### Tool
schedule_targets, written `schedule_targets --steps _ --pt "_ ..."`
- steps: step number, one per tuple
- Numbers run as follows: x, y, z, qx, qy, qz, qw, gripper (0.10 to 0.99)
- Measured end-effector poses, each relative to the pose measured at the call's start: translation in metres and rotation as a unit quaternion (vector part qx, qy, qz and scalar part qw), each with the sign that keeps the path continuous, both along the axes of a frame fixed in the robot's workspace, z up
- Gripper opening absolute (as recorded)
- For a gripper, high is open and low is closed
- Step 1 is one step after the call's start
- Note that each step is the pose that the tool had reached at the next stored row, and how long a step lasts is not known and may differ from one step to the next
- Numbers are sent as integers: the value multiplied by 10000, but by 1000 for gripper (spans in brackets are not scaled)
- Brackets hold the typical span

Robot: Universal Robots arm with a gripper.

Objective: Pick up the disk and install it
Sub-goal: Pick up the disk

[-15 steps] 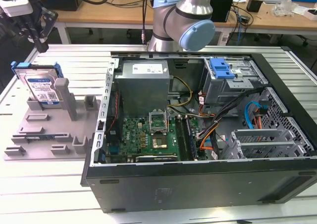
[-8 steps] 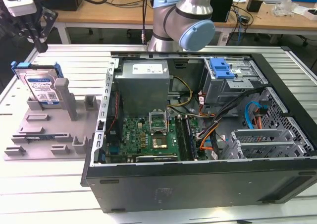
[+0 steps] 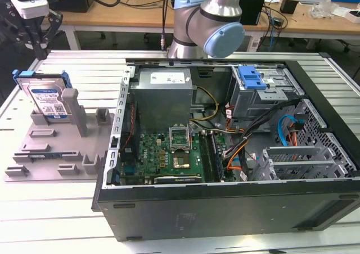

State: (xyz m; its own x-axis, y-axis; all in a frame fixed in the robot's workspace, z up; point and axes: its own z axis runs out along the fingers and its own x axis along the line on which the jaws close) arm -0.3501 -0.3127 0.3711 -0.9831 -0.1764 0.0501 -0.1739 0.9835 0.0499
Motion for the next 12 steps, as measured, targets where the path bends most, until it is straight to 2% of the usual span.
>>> schedule_targets --steps 3,6,7,9,12 --pt "0 1 -1 -4 -1 60 10000 106" --pt "0 1 -1 -6 -1 372 9993 106" --pt "0 1 -1 -12 0 516 9987 106" --pt "0 0 -1 -26 0 842 9964 106" --pt "0 1 -1 -56 2 1233 9924 106"
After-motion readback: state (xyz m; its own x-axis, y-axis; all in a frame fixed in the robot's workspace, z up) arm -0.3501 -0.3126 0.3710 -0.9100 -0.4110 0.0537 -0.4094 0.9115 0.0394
